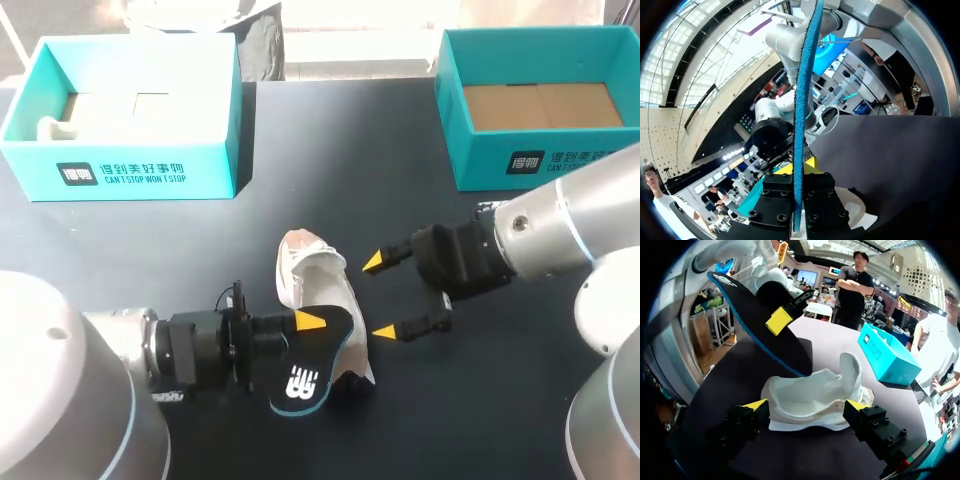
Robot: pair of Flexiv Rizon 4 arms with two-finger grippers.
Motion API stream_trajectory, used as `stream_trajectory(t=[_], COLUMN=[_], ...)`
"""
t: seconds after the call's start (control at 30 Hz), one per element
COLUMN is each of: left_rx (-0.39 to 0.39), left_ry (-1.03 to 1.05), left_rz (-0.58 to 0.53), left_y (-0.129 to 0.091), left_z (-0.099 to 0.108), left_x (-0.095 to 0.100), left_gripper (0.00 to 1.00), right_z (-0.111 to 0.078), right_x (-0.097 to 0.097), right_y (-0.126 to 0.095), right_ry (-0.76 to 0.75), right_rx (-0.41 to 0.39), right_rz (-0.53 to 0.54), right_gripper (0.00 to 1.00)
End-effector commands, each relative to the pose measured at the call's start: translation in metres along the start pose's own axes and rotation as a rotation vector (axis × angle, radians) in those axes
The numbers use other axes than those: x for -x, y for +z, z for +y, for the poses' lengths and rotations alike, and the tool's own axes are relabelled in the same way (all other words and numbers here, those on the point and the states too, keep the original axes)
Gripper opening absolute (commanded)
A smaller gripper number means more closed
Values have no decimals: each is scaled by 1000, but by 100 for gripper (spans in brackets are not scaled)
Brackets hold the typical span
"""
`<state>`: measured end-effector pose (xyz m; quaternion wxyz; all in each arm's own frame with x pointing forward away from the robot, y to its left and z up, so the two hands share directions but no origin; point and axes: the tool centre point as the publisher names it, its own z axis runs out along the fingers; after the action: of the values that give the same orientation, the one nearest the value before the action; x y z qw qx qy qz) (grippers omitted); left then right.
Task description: Take the shoe out of the shoebox, open the shoe tongue, remove and reinsert the insole, then place the shoe into the shoebox
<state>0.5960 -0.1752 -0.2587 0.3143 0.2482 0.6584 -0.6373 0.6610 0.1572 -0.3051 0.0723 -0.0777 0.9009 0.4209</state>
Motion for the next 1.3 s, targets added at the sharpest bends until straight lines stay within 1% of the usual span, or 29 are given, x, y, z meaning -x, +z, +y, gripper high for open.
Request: stream_trajectory(t=[0.03,0.13,0.2,0.23,0.27,0.3,0.37,0.4,0.43,0.53,0.6,0.63,0.77,0.87,0.9,0.93,1.13,1.3], left_rx=[-12,-19,-21,-21,-20,-20,-18,-17,-16,-7,-4,-3,1,0,1,2,-1,2], left_ry=[-1,-4,0,0,-1,-2,-3,-3,-4,-5,-6,-8,-12,-12,-7,-3,-15,-25], left_rz=[8,27,33,35,37,38,37,36,35,34,34,34,37,42,47,54,48,48], left_y=[13,19,22,23,23,23,22,21,20,16,14,14,14,17,18,19,23,32], left_z=[10,13,15,16,17,17,18,19,19,19,20,21,23,24,25,25,30,34], left_x=[-1,0,0,0,0,0,1,1,1,1,0,0,-3,-4,-4,-5,-9,-11], left_gripper=[0,0,0,0,0,0,0,0,0,0,0,0,0,0,0,0,0,0], right_z=[1,1,3,2,1,1,1,1,1,1,0,0,-3,-8,-8,-9,-9,-9], right_x=[0,0,4,4,5,5,6,6,6,6,7,8,7,6,7,6,6,6], right_y=[3,3,3,3,3,5,8,10,11,13,16,17,18,23,26,26,26,26], right_ry=[0,0,-10,-2,-12,-9,-13,-32,-55,-67,-77,-69,-73,-59,-64,-50,-50,-50], right_rx=[-4,-4,-73,-122,-139,-171,-267,-276,-266,-298,-289,-299,-291,-284,-267,-282,-282,-282], right_rz=[-1,-1,3,-7,-25,-19,16,-1,-11,4,-3,-3,8,10,15,11,11,11], right_gripper=[100,100,100,100,100,100,100,100,100,100,100,100,100,100,100,100,100,100])
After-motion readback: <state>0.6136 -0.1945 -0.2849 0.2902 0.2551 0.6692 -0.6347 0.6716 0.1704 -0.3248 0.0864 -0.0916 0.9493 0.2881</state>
